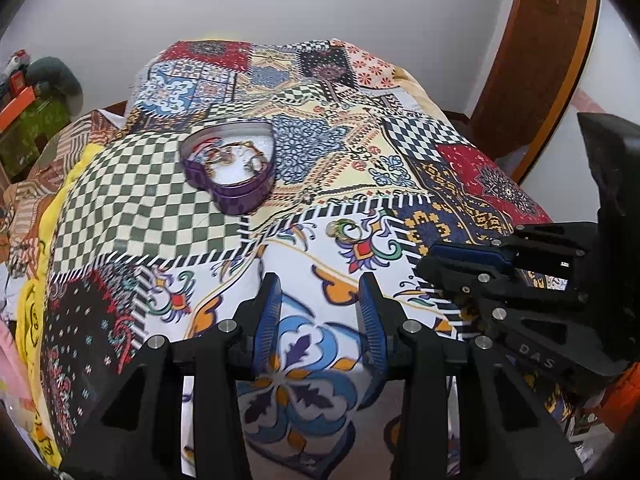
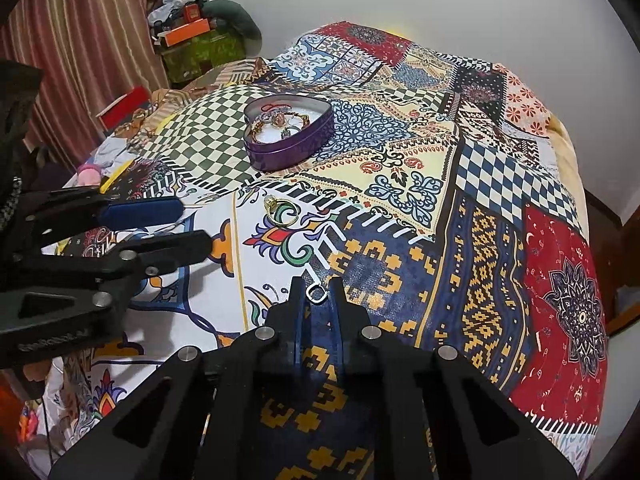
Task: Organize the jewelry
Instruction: 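Close the right gripper on the silver ring and lift it, then carry the silver ring into the purple heart tin with the right gripper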
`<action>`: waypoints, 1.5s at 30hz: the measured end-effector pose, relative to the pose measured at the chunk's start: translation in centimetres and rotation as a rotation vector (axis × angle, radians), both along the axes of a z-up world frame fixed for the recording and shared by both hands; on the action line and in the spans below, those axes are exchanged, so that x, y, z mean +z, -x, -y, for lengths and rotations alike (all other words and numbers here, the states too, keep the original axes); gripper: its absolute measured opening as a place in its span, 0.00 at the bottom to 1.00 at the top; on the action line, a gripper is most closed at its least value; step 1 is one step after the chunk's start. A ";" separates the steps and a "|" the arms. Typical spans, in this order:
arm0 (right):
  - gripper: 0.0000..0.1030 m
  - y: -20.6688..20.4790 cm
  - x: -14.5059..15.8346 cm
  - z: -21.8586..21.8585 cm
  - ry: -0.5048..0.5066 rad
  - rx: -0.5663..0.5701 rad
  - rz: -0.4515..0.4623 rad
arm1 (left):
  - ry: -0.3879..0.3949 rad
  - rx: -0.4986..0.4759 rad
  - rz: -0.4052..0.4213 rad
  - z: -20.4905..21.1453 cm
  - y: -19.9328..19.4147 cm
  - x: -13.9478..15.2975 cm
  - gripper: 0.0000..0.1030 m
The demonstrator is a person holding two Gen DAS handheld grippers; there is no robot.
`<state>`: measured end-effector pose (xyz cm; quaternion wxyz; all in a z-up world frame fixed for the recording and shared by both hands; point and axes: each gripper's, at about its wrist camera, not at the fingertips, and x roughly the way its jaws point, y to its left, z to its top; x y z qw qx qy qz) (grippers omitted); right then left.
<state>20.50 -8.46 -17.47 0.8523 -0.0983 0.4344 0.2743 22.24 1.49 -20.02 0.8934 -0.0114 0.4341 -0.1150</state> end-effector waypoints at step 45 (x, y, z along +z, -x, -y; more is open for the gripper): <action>0.10 -1.3 5.7 2.9 -0.120 -0.098 0.122 | -0.072 0.018 0.122 0.2 -2.1 3.9 0.24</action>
